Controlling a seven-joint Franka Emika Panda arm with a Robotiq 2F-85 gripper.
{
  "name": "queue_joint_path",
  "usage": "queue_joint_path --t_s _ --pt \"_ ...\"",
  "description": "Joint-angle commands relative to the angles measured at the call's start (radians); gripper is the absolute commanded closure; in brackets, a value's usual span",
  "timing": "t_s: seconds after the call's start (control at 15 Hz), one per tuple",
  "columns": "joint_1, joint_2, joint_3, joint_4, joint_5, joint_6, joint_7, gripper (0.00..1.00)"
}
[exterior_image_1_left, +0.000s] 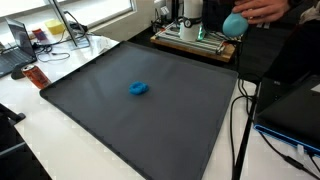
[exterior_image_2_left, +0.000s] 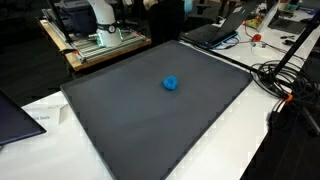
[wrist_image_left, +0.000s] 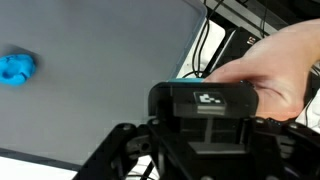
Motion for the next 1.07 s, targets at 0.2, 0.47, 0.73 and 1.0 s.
queue_joint_path --t_s 0.2,0.47,0.73,1.0 --pt "0.004 -0.002 -0.020 -0.011 0.037 -0.008 -0.038 0.78" --pt "-0.009 -0.012 -0.029 -0.021 0.024 0.007 -0.015 0.78" --pt "-0.051 -0.001 -0.059 -0.006 0.026 0.032 0.055 0.78" --pt "-0.126 0.014 -0.074 0.010 -0.053 0.031 0.196 0.78"
